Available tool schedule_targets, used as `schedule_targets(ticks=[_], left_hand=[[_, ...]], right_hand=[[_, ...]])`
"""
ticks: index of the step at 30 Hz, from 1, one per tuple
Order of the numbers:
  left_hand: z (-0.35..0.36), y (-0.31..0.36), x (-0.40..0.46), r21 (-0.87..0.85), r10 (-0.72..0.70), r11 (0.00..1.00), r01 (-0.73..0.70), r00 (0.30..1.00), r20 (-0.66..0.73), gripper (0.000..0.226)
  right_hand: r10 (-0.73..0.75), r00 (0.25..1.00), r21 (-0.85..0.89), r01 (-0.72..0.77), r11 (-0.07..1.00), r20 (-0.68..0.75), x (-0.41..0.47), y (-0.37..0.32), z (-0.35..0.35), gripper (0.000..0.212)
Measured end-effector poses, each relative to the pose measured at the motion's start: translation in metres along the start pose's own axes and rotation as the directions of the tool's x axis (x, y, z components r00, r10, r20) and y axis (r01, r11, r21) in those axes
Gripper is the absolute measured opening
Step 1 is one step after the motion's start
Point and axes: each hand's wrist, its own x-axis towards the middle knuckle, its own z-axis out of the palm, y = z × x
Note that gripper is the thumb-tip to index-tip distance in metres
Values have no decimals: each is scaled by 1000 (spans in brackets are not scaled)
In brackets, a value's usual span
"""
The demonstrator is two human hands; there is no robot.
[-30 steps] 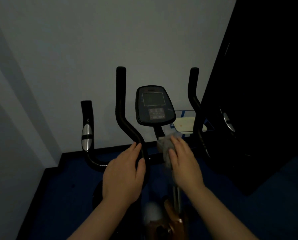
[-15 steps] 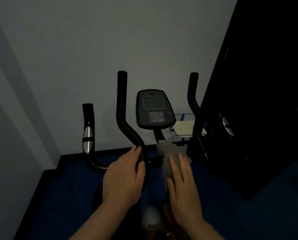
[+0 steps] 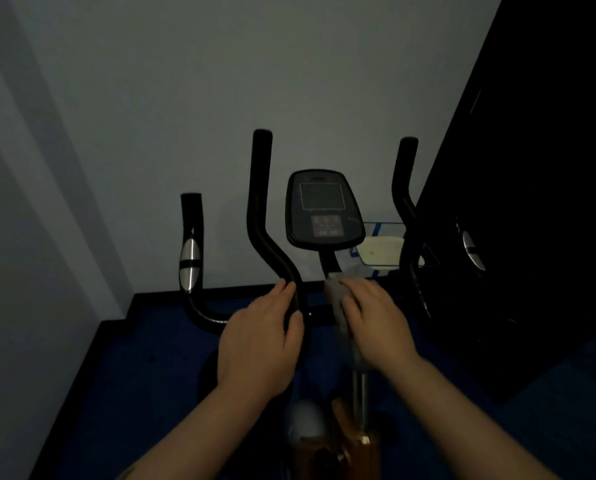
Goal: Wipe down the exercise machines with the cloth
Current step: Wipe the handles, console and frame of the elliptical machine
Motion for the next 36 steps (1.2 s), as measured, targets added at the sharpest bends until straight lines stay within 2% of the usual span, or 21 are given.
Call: schedule_targets(ticks=[3,5,7,9,12,14,17,19,23,26,30,33,35,36], left_hand=[[0,2,-2,10,-1,1000,1,1000,-14,52],[-3,2,-4,4,-8,1000,8,1000,1,50],[-3,1,-3,10,-9,1000,9,1000,13,50],[-1,0,0,10,10,1000,-10,1000,-3,52],[0,-1,1,-4,0,1000,0,1000,7,50],[-1,-1,-2,-25,0,1000,0,1000,-2,50],[-4,1,-3,-32,16,999,-17,1000,-18,53],[-3,1,0,-28,25,999,-26,999,-22,53],[-1,-1,0,-33,0,999,0,1000,-6,50],[-2,0,-2,-50,0,999,-1,1000,-24,50],[-1,-1,0,-66,12,998,-14,999,-35,56],[-1,0,1,-54,4,999,-6,999,-47,52],[0,2,0,-36,-5,999,3,999,-54,48],[0,2,-1,-26,-9,1000,7,998,-54,48]], right_hand=[[122,979,-74,-111,991,163,33,-14,-8,36],[73,985,-210,-40,977,156,22,-20,-11,37],[38,986,-210,-2,978,165,7,-19,-16,39],[125,964,-174,-85,981,233,29,-20,-20,39],[270,886,-276,-170,946,378,69,-23,-6,41],[209,905,-246,-121,962,371,63,-22,-3,39],[58,937,-60,-40,997,344,31,-9,-23,40],[109,929,28,-127,991,352,35,-4,-31,40],[238,870,-87,-223,971,431,75,-15,-6,40],[162,927,-164,-112,980,337,63,-17,-5,37],[11,991,-51,-4,999,130,7,5,-19,35],[64,993,-39,-68,997,-104,10,3,4,23],[115,967,-11,-121,993,-227,7,-7,18,23],[98,961,-1,-101,995,-259,-1,-8,22,27]])
